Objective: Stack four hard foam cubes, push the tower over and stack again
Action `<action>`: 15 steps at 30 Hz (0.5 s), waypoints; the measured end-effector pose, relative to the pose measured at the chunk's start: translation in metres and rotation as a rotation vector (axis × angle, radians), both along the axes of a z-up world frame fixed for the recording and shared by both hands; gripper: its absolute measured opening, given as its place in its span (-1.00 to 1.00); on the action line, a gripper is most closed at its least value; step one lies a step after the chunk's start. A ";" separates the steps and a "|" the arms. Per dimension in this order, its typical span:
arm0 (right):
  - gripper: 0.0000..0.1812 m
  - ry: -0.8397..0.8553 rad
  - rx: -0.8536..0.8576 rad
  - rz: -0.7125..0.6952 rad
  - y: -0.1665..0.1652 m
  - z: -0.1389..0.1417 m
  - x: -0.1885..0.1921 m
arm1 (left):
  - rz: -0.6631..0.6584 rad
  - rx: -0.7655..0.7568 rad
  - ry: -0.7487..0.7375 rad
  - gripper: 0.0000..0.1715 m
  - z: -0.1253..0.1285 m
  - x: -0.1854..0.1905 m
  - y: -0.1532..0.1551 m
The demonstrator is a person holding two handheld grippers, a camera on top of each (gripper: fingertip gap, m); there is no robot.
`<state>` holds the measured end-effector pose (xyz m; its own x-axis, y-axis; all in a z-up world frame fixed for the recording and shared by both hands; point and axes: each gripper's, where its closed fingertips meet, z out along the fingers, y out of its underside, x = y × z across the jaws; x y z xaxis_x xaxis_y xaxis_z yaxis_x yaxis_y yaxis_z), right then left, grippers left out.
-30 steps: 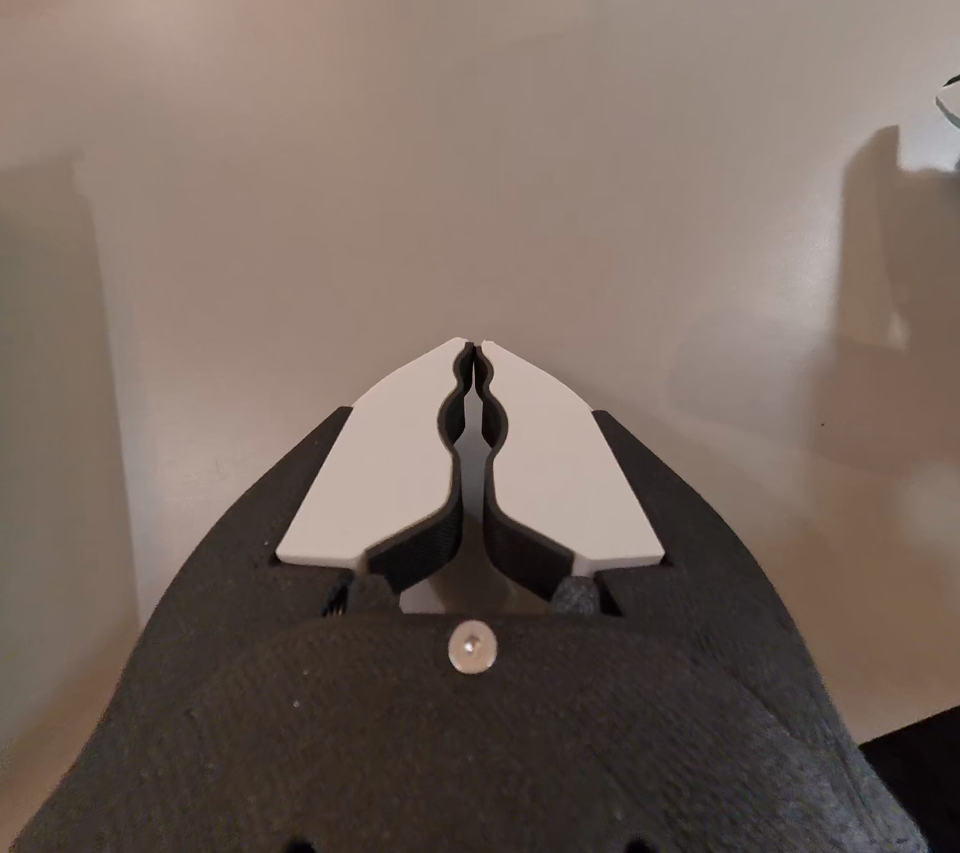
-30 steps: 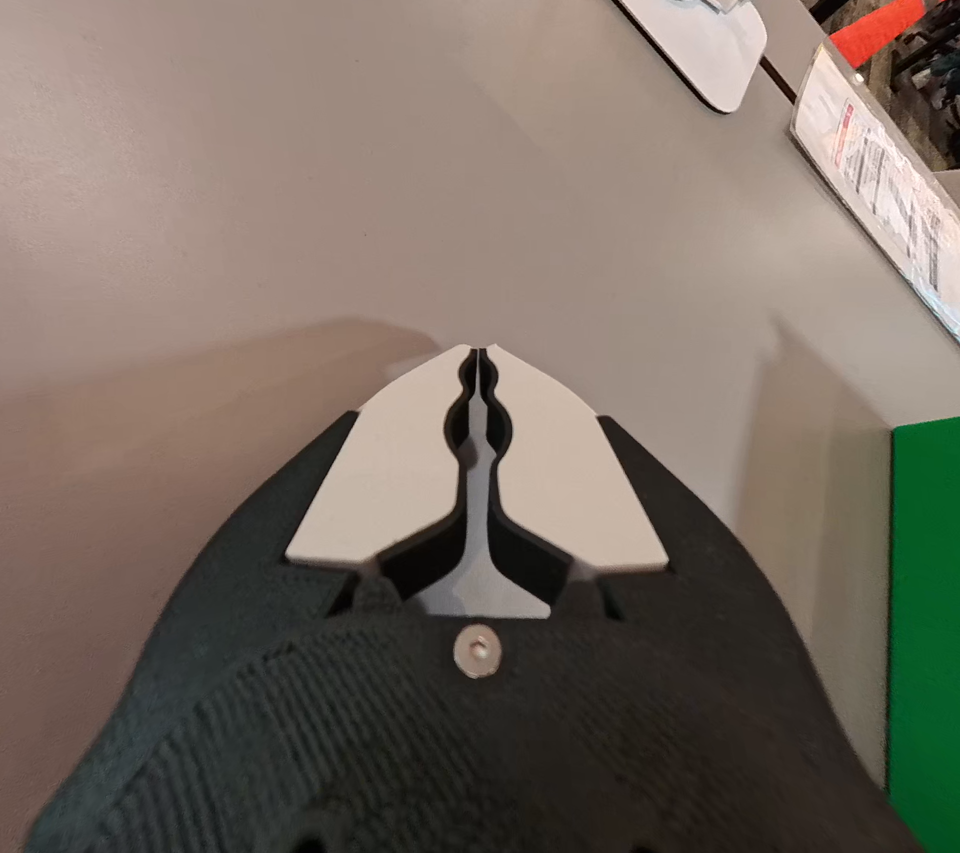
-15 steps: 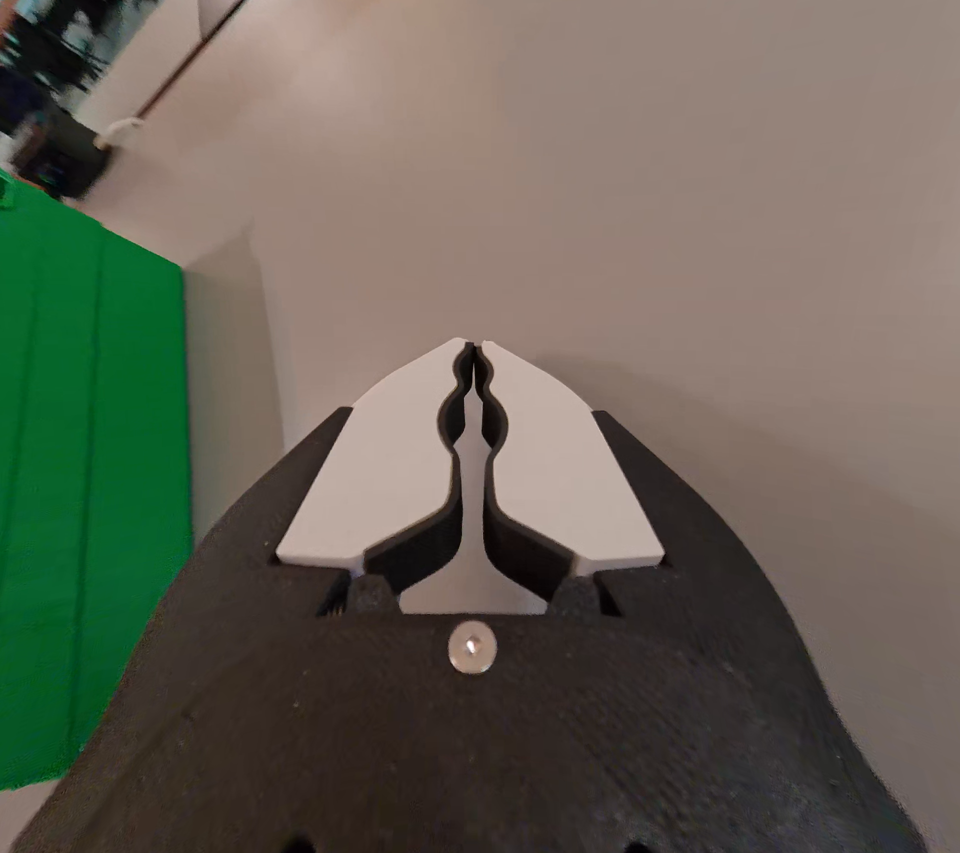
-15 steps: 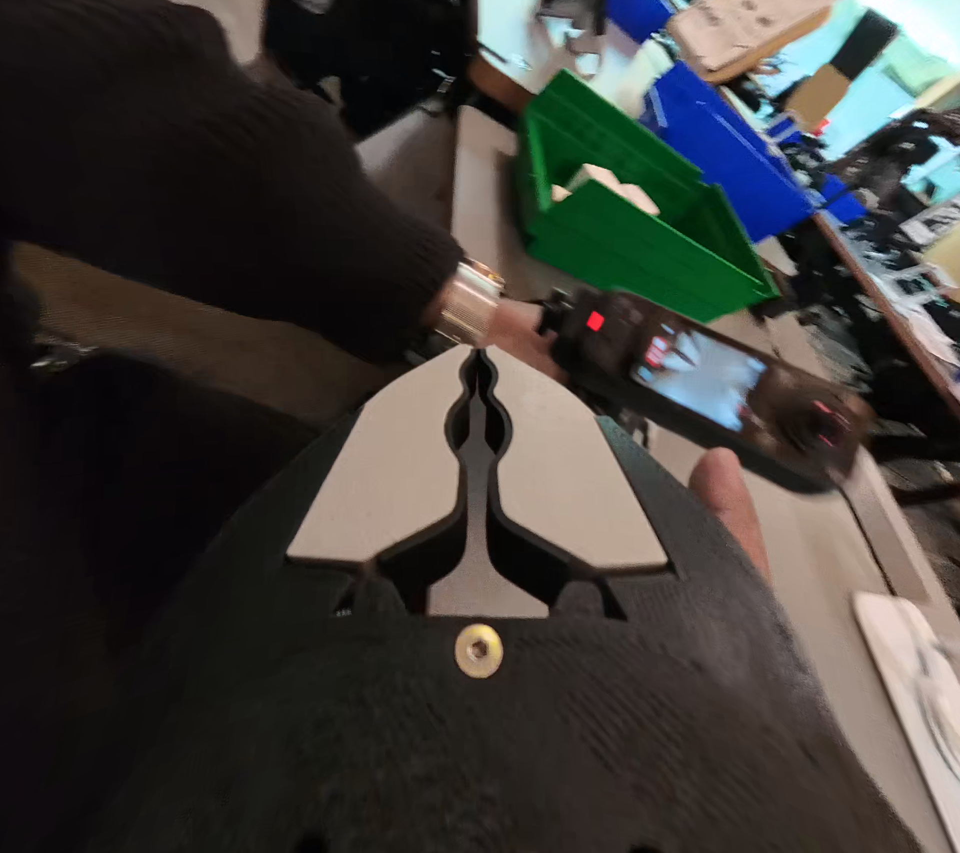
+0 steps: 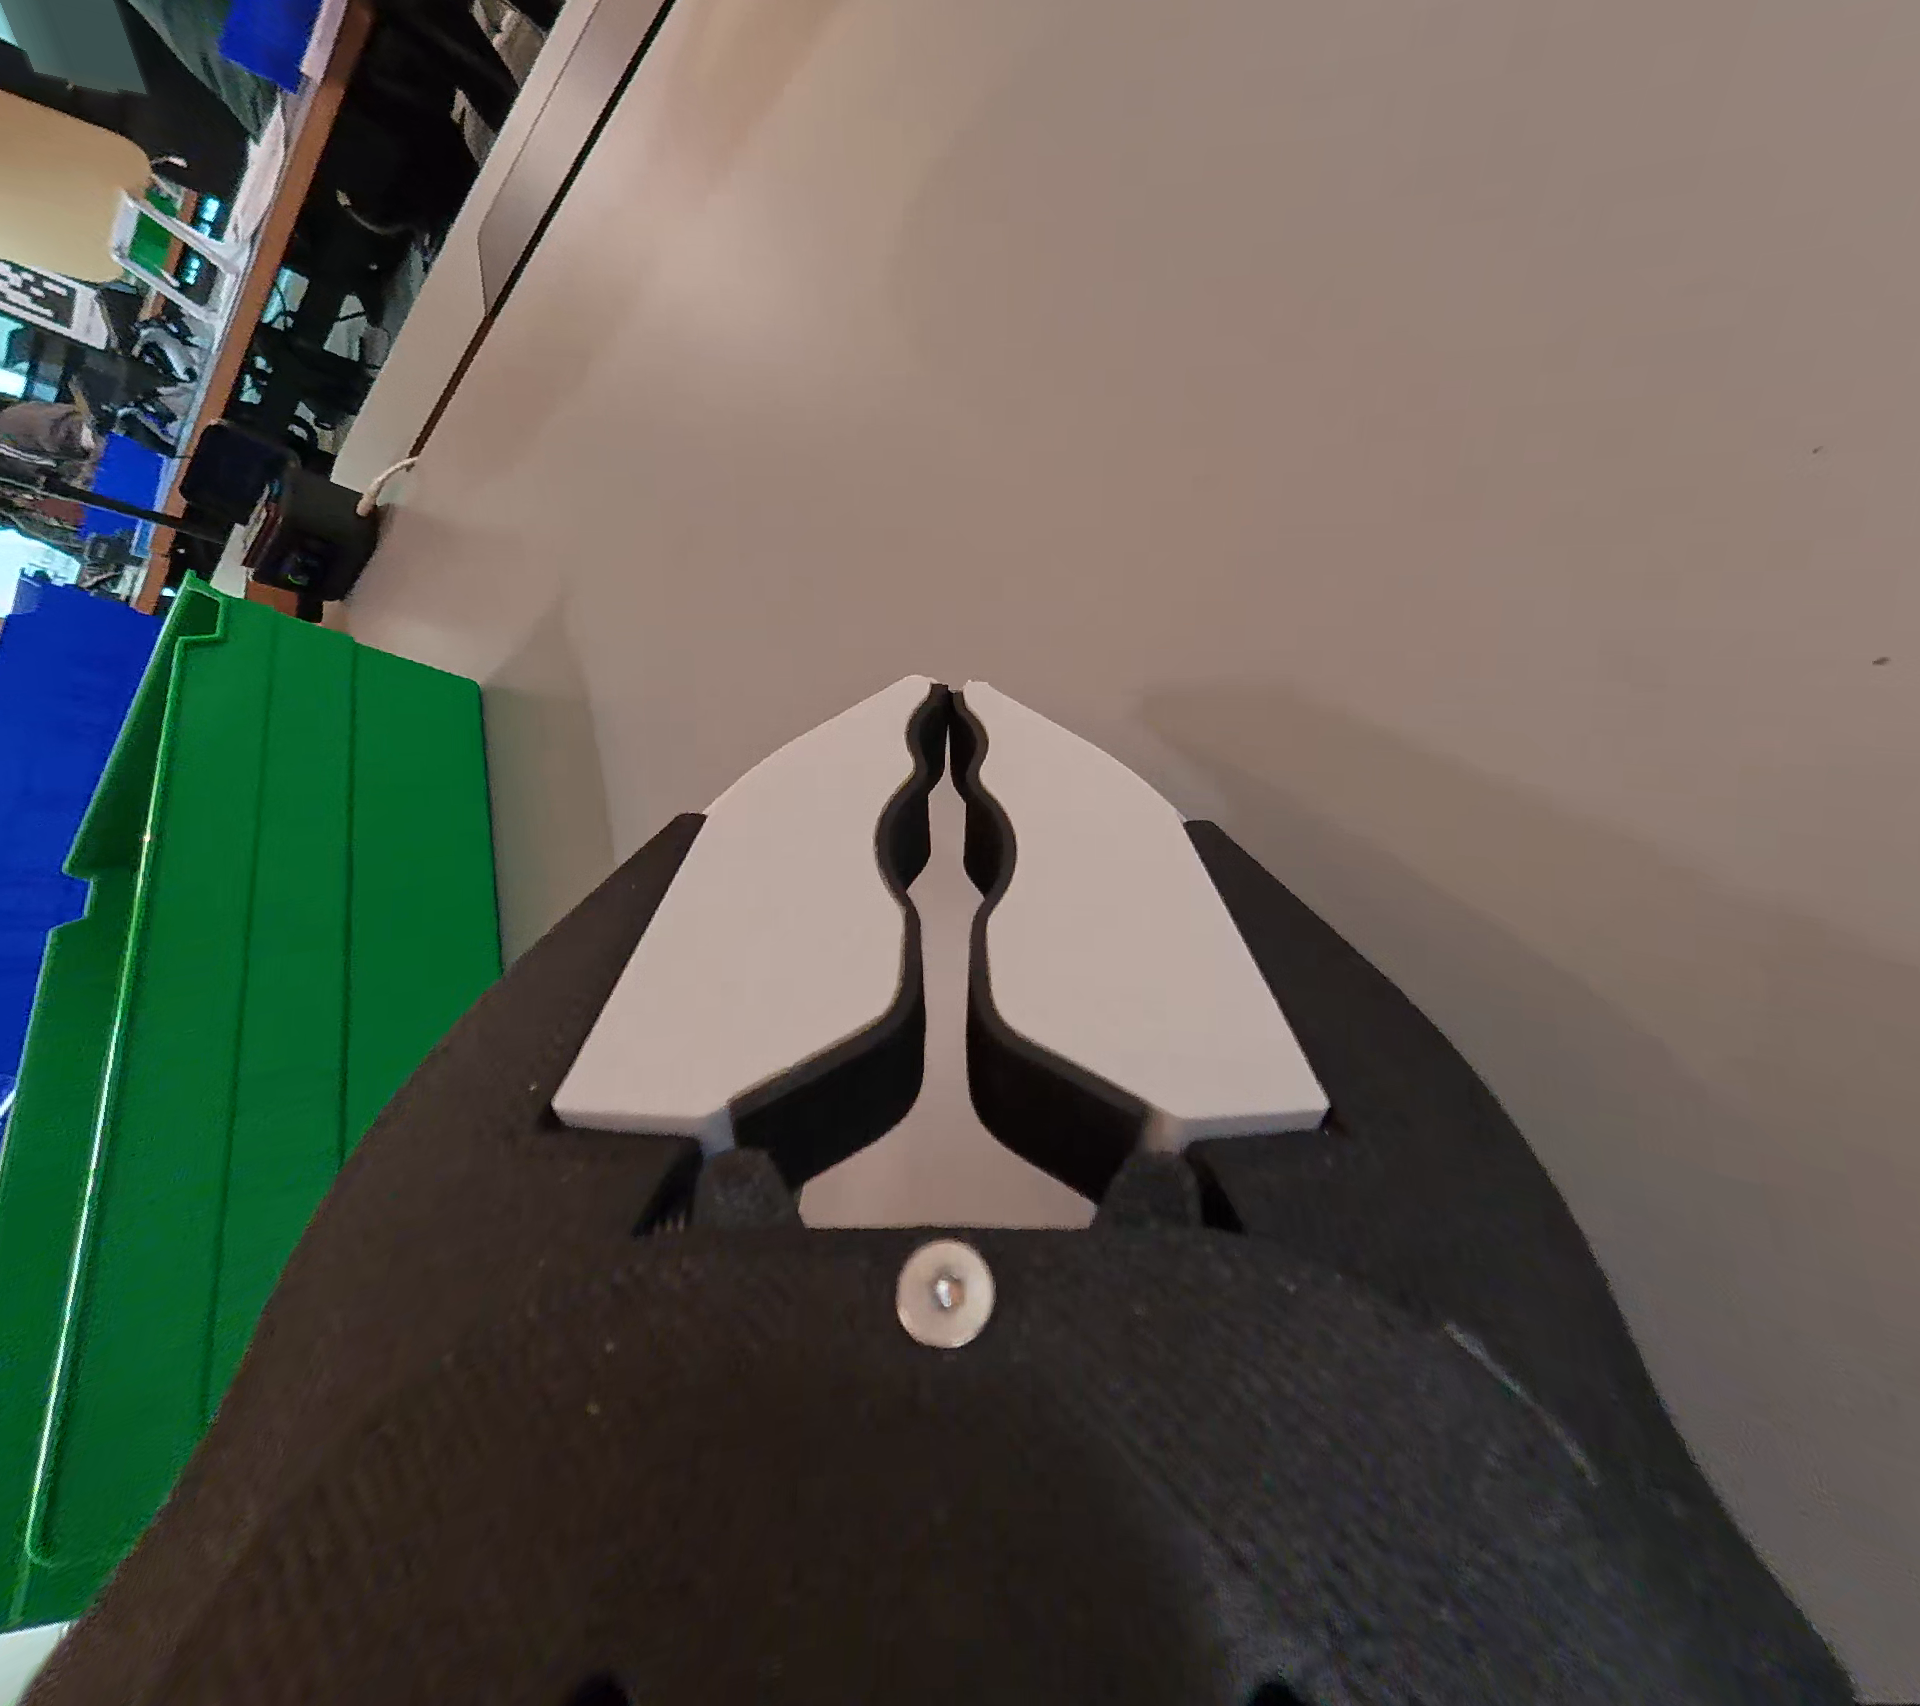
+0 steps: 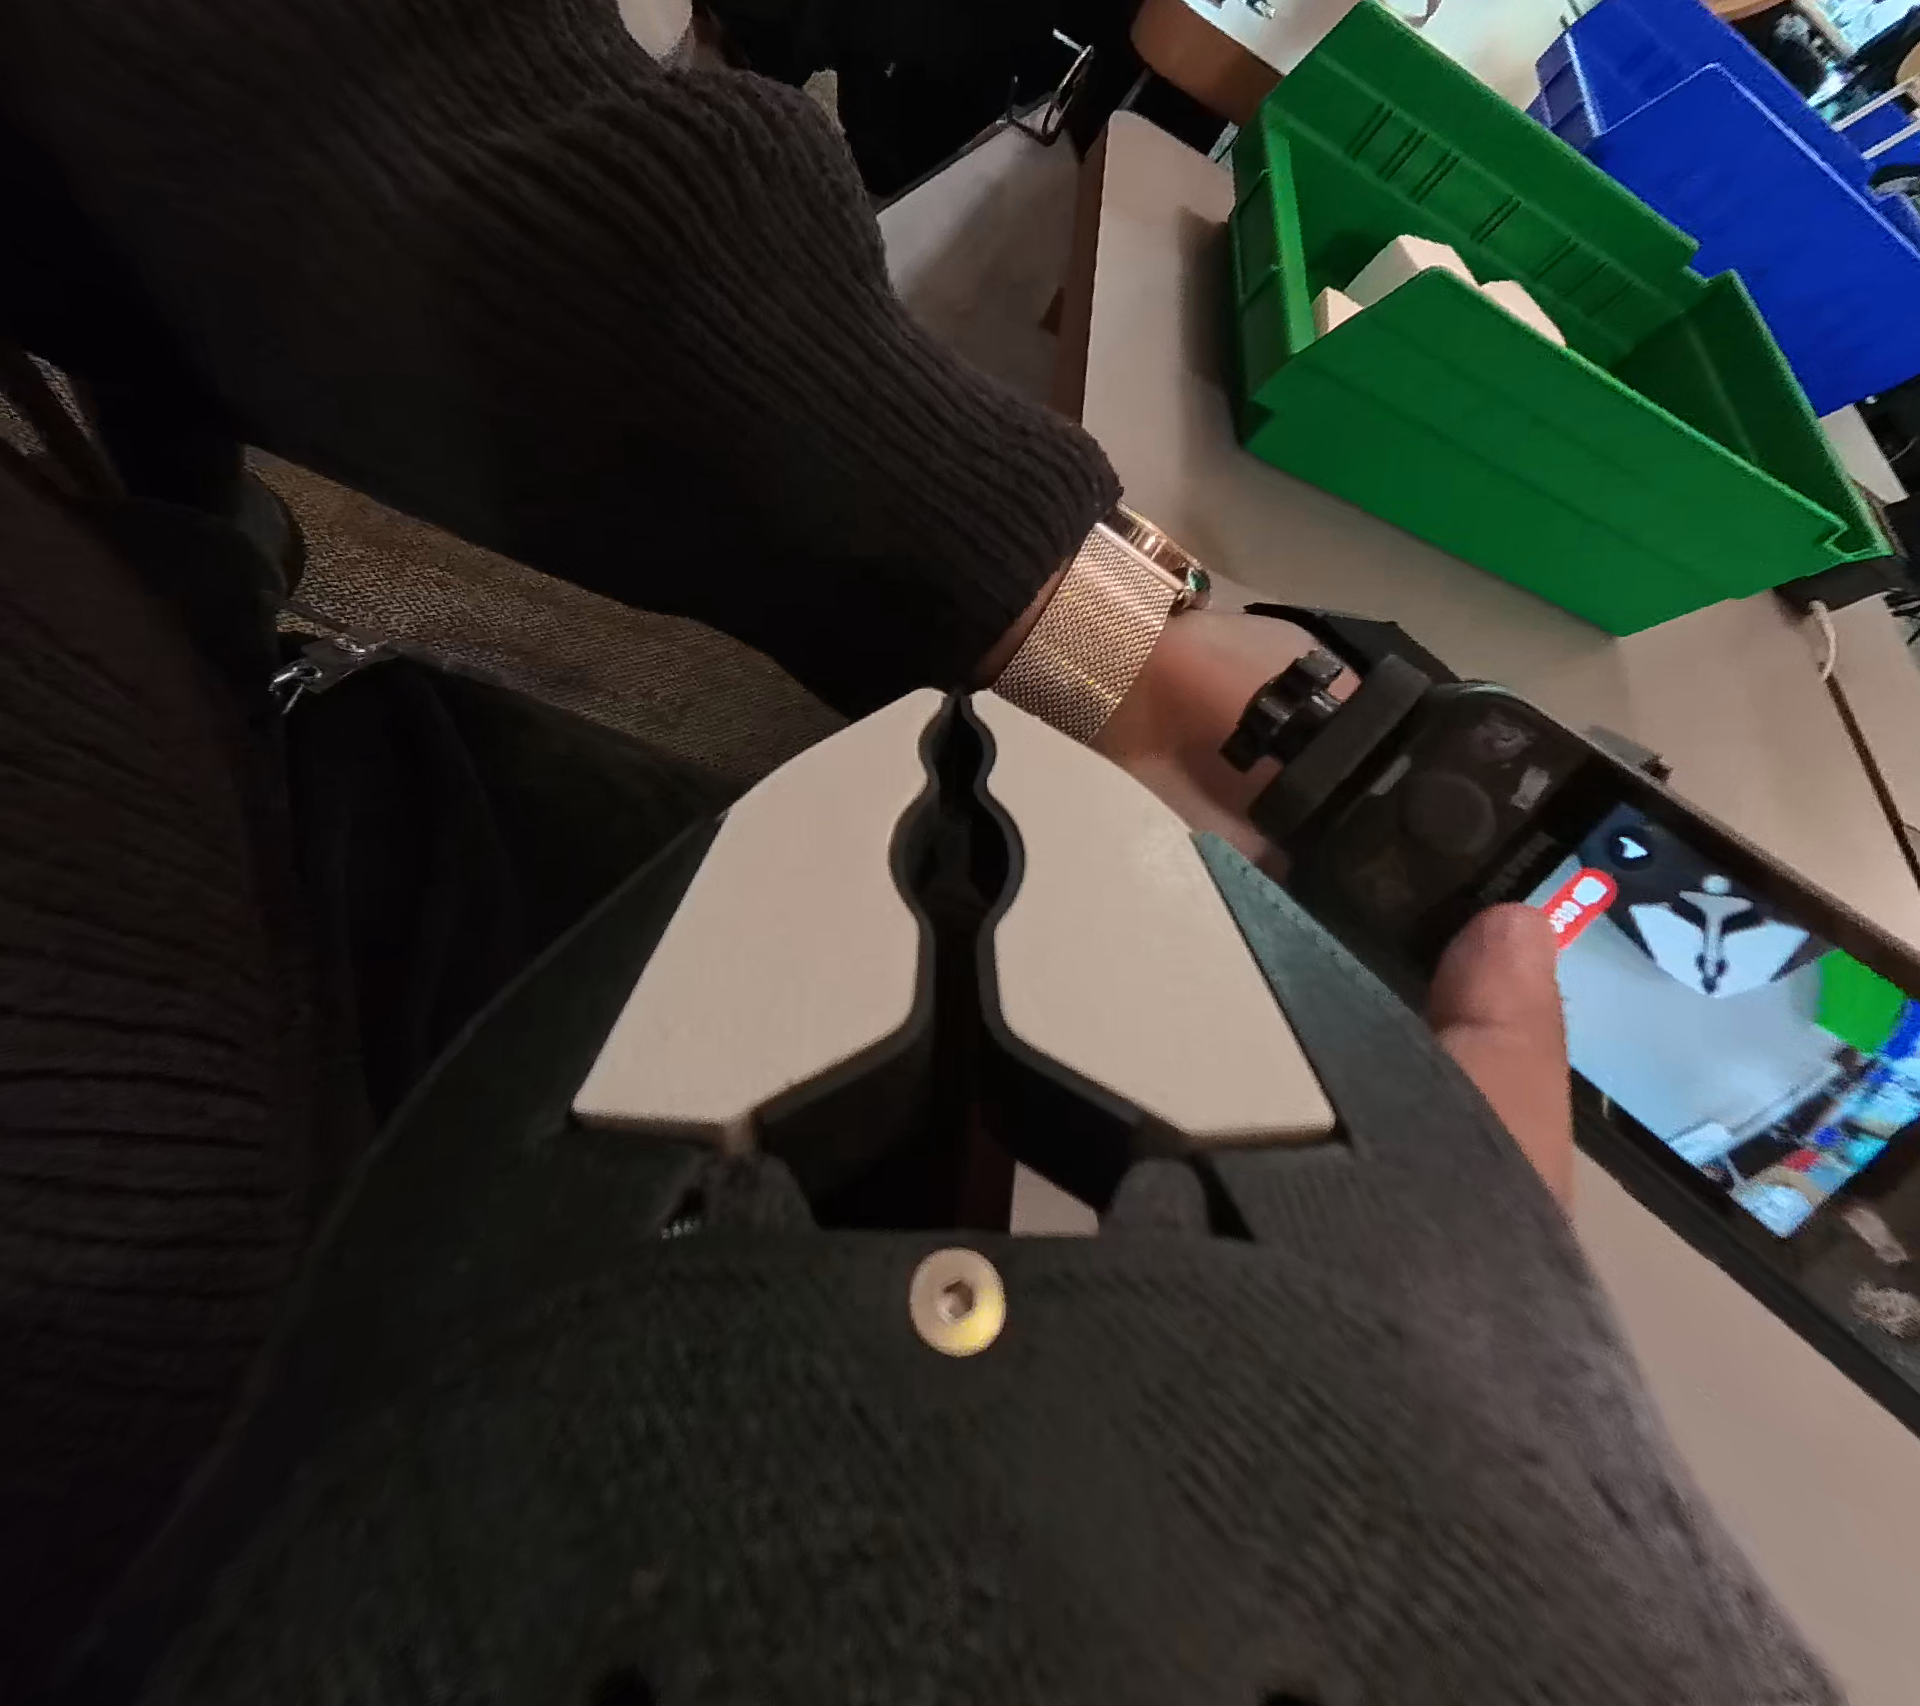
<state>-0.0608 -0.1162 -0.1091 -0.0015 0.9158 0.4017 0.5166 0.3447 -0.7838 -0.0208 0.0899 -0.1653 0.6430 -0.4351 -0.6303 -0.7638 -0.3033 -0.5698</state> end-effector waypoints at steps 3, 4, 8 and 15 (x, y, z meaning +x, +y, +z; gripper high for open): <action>-0.99 0.030 0.016 0.013 -0.002 0.005 0.000 | -0.002 0.007 -0.008 -0.99 0.001 0.001 0.001; -0.99 0.045 0.019 0.019 -0.003 0.008 0.000 | -0.003 0.005 -0.019 -0.99 0.002 0.001 0.001; -0.99 0.071 0.028 0.009 0.000 0.016 0.002 | 0.006 -0.007 -0.065 -0.99 0.002 0.000 0.002; -1.00 0.237 -0.002 -0.157 0.051 0.045 0.037 | 0.051 -0.030 -0.260 -0.99 0.013 -0.004 0.006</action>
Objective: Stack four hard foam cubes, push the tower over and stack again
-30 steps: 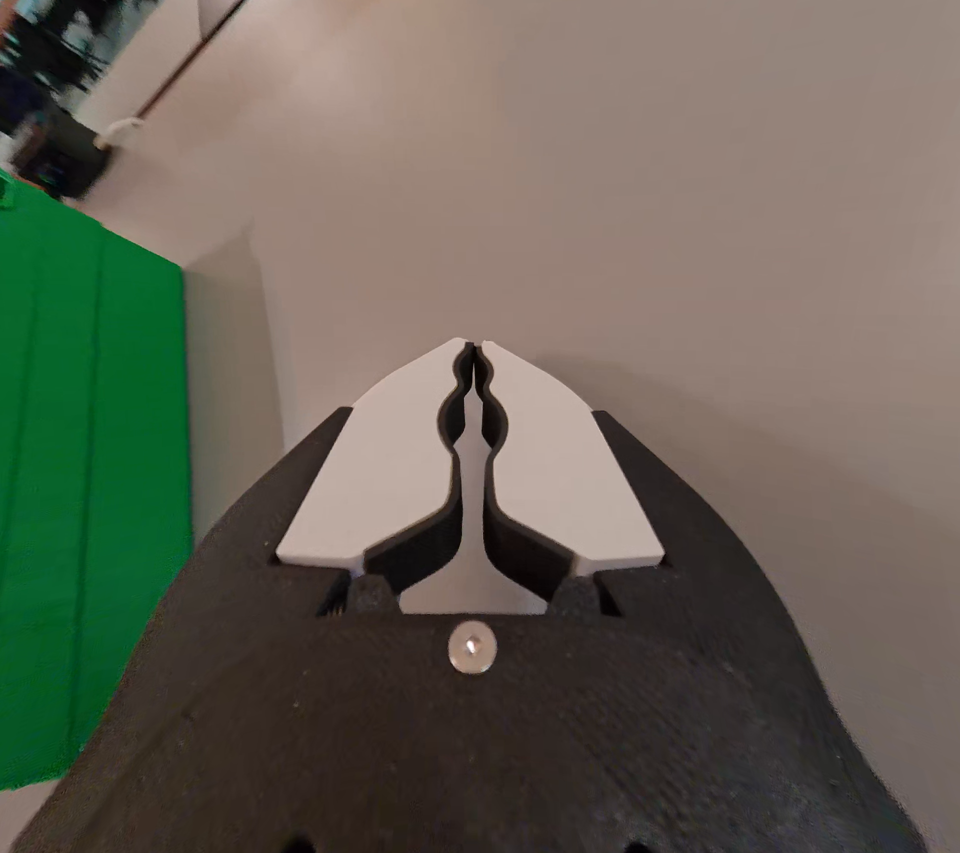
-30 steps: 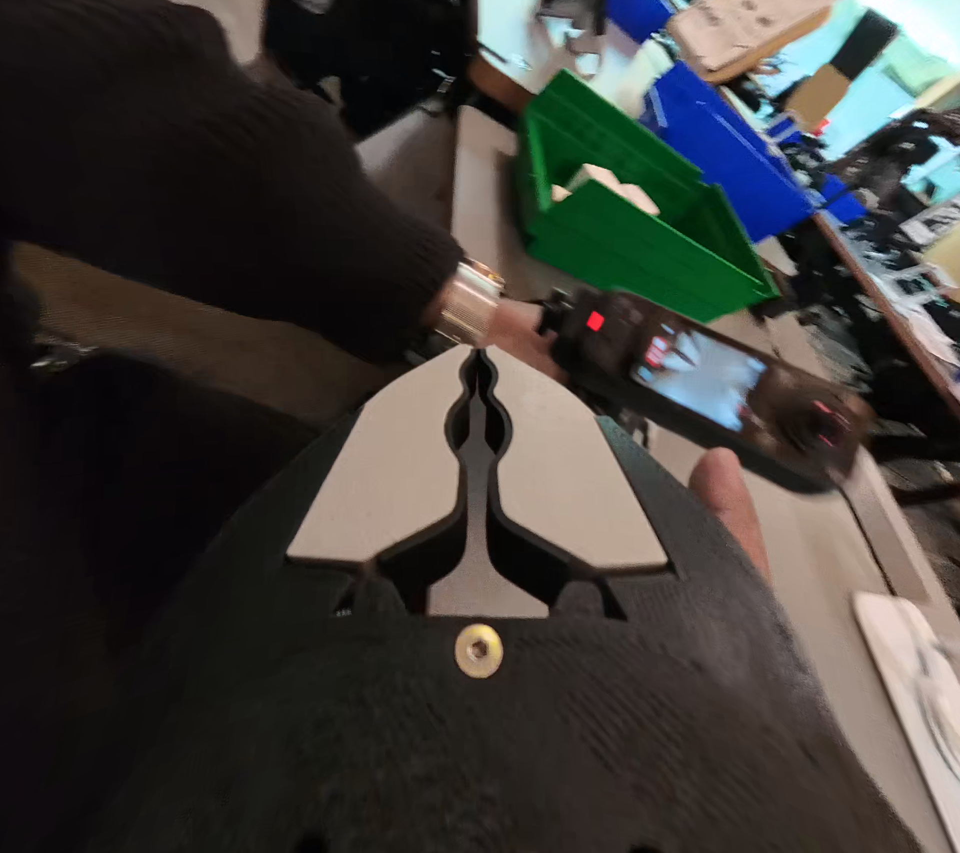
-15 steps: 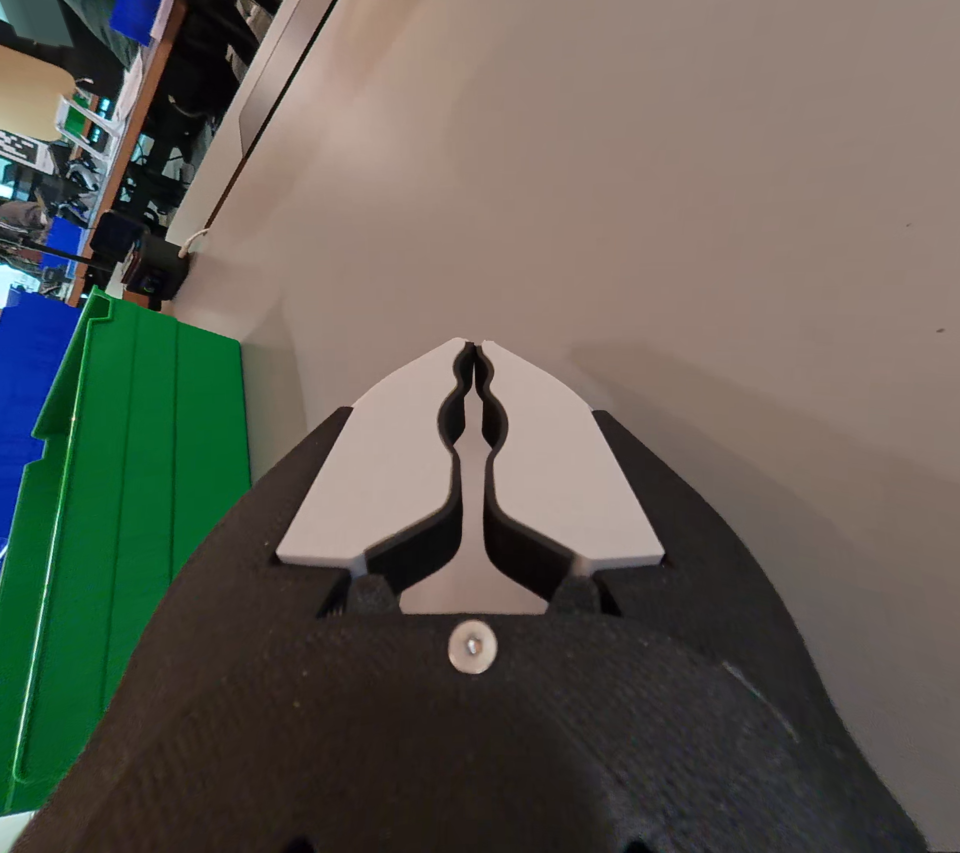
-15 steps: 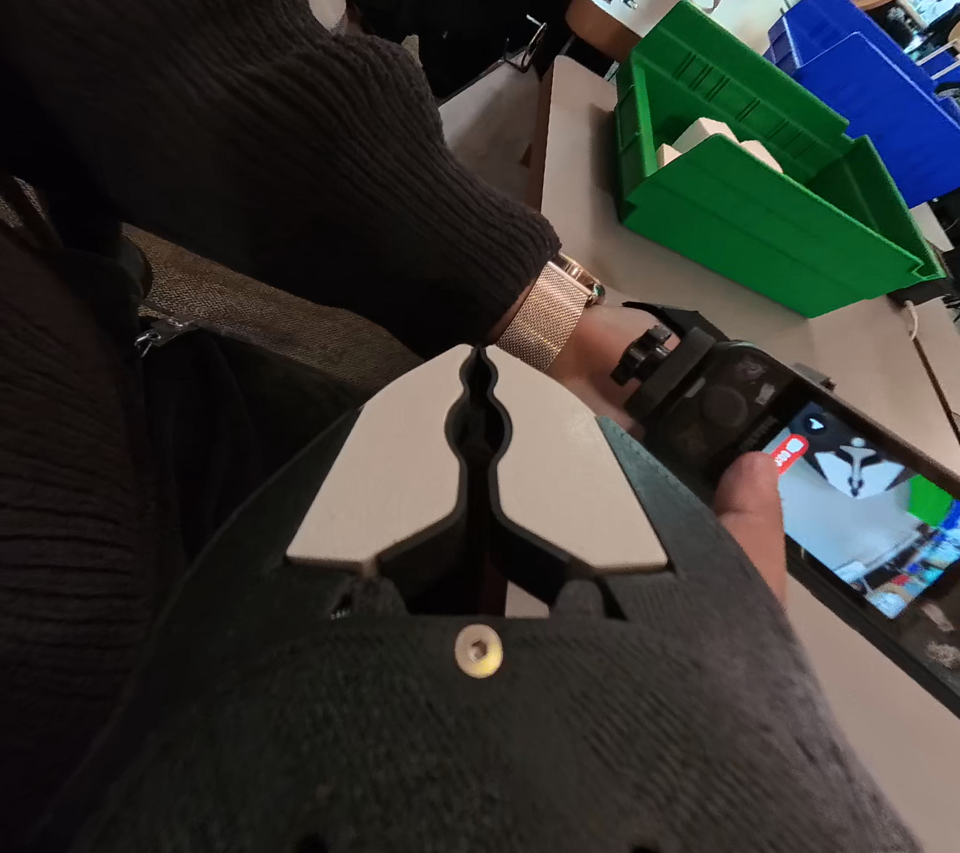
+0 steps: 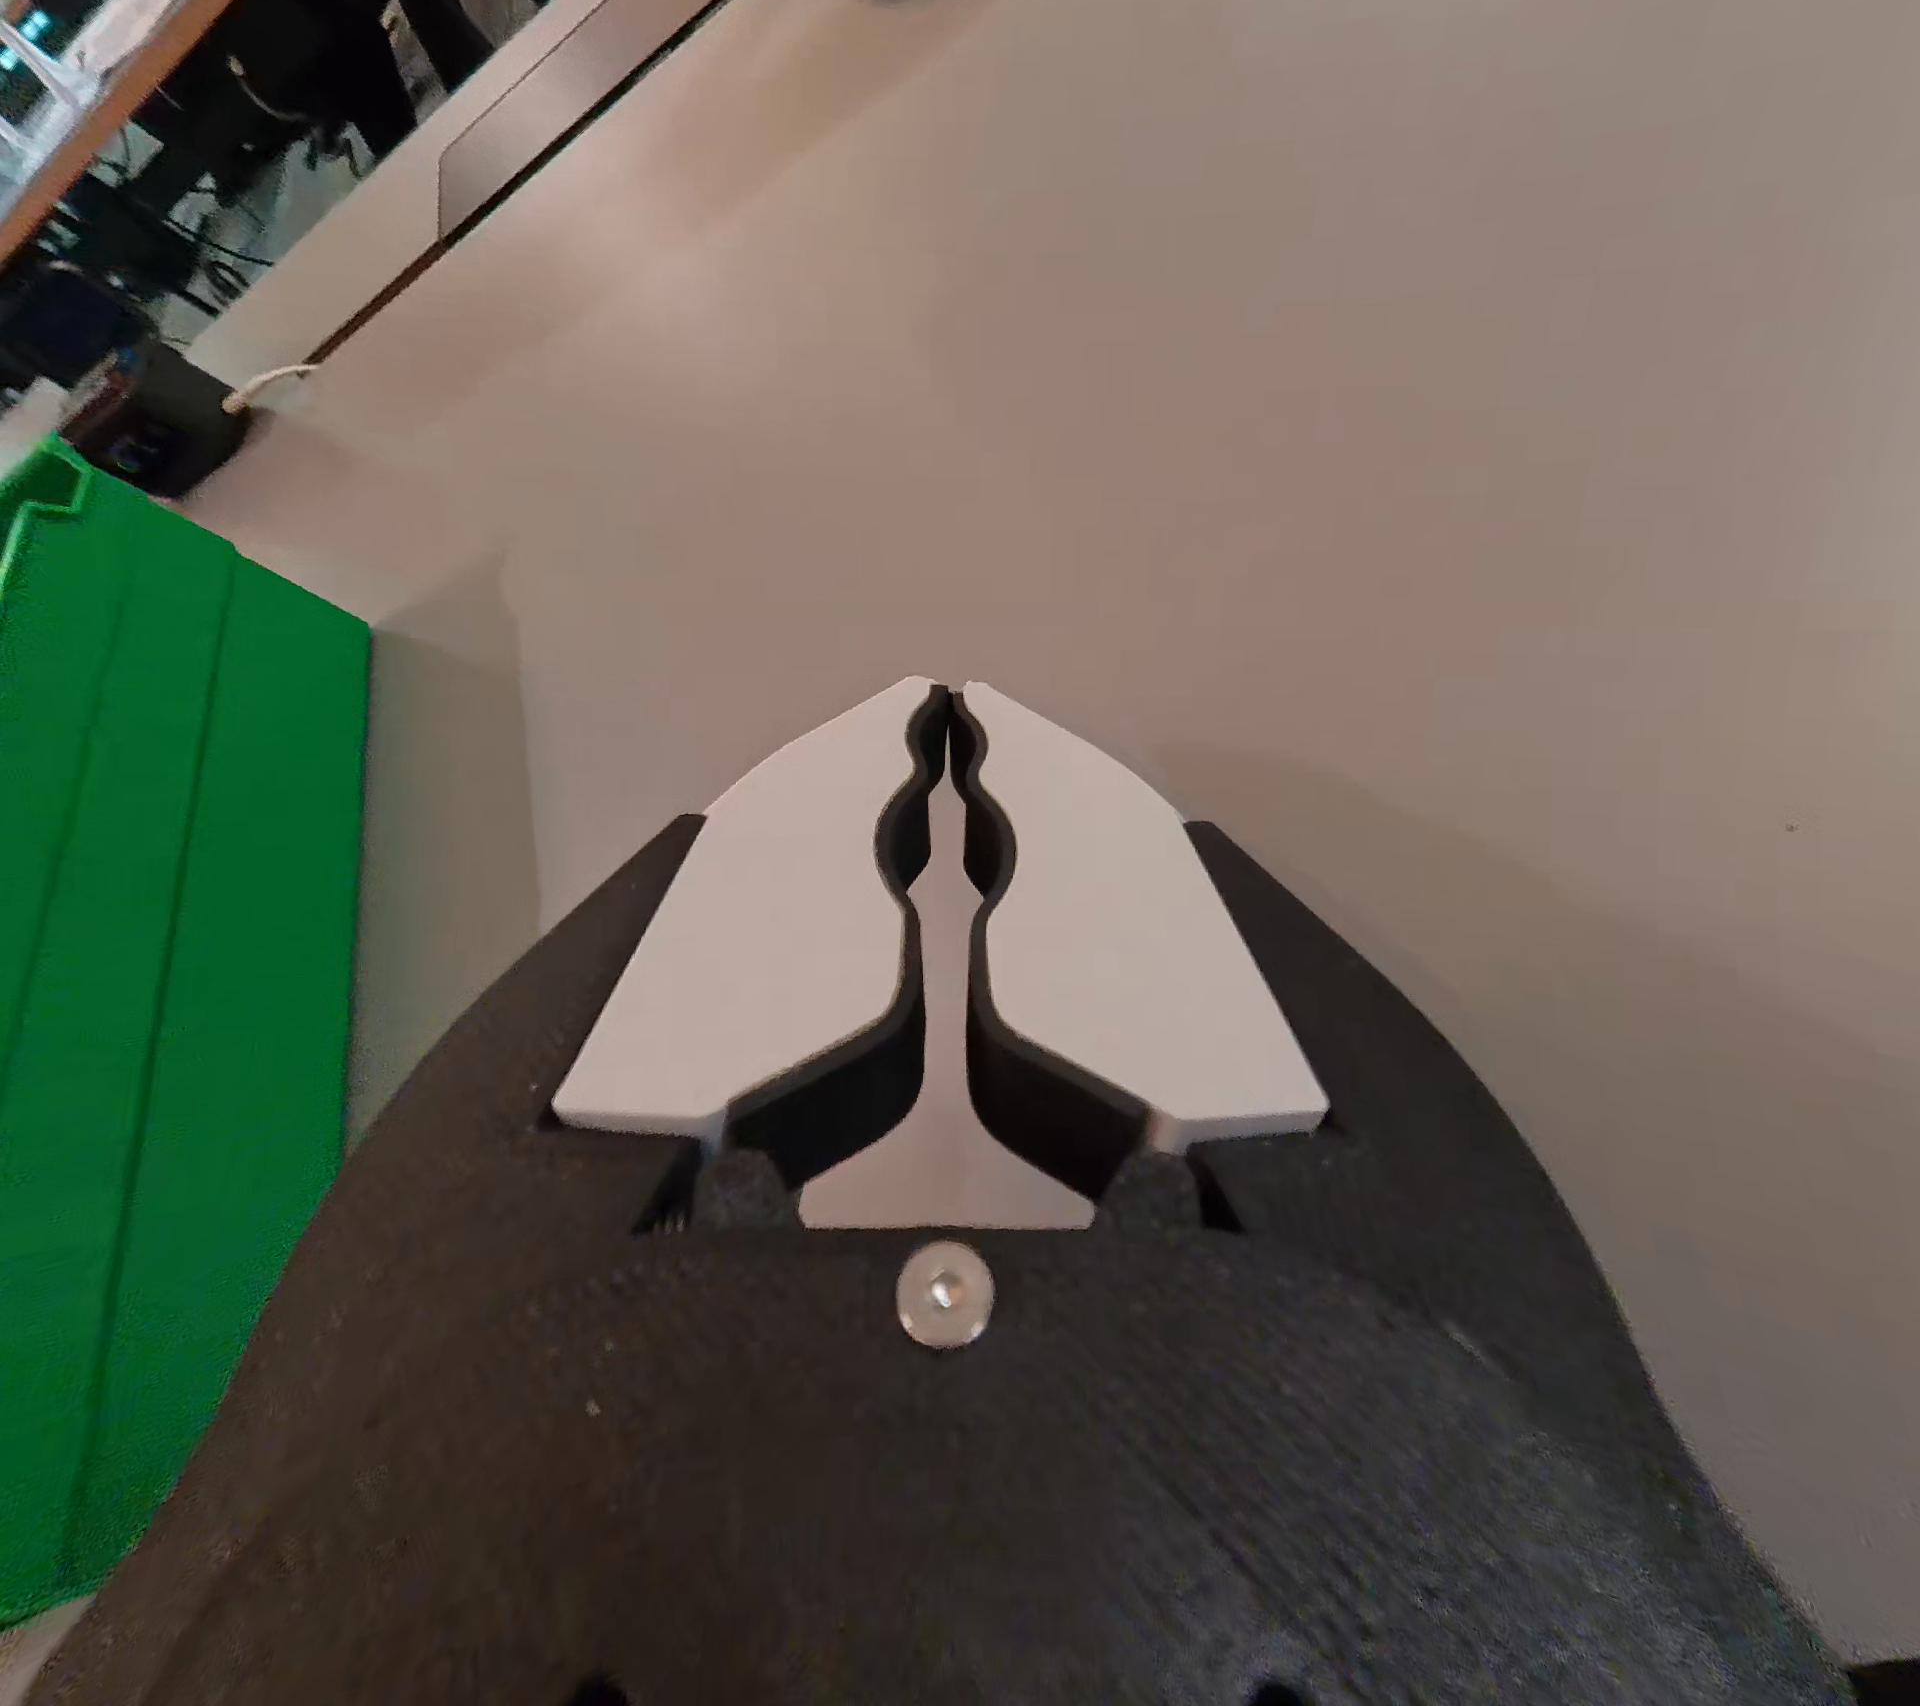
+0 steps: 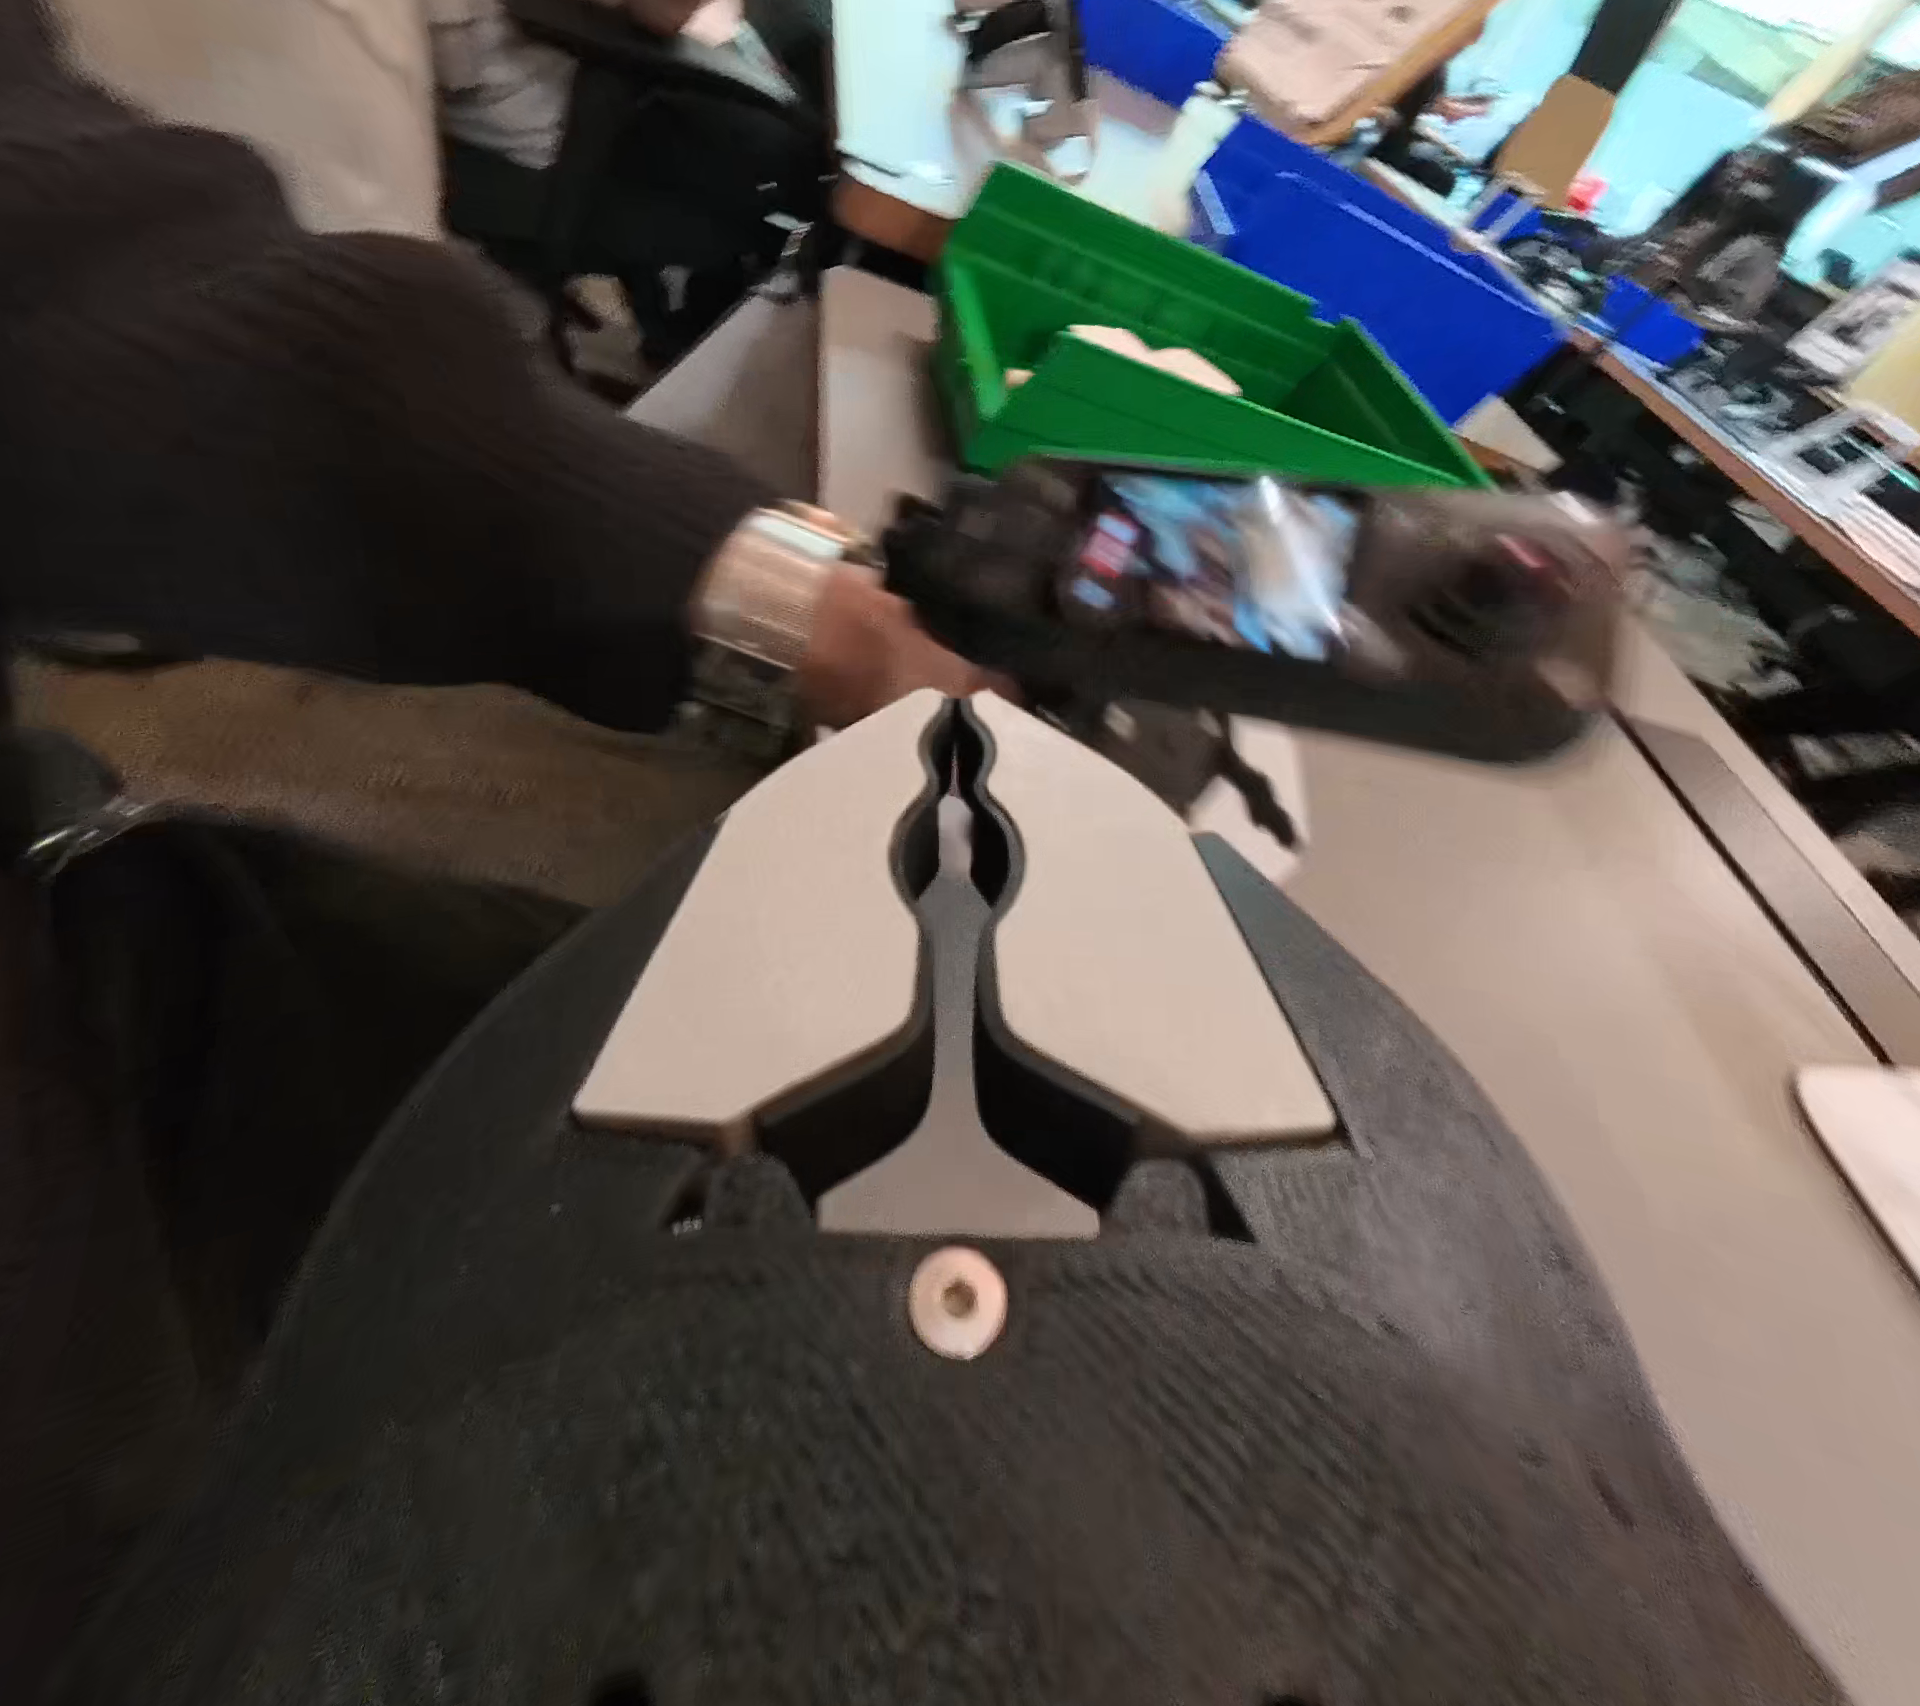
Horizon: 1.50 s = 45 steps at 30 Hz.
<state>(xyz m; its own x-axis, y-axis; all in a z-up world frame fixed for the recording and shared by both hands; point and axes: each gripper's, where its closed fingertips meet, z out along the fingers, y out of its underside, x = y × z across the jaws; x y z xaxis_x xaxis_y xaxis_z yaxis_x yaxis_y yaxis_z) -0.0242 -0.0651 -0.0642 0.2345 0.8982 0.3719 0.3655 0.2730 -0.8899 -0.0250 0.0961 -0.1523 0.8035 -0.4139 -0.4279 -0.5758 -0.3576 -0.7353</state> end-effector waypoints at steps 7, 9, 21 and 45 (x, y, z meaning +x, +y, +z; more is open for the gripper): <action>-1.00 0.103 -0.365 -0.749 0.147 -0.054 0.144 | -0.158 -0.020 -0.374 -0.99 0.036 0.043 -0.027; -1.00 -0.004 -0.397 -1.007 0.168 -0.081 0.192 | -0.256 0.009 -0.455 -0.99 0.053 0.068 -0.046; -1.00 -0.551 -0.012 -1.231 0.173 -0.113 0.231 | -0.854 0.093 -0.580 -0.98 0.105 0.198 -0.207; -1.00 -0.632 0.142 -1.136 0.161 -0.111 0.191 | -0.837 0.094 -0.542 -0.98 0.097 0.200 -0.209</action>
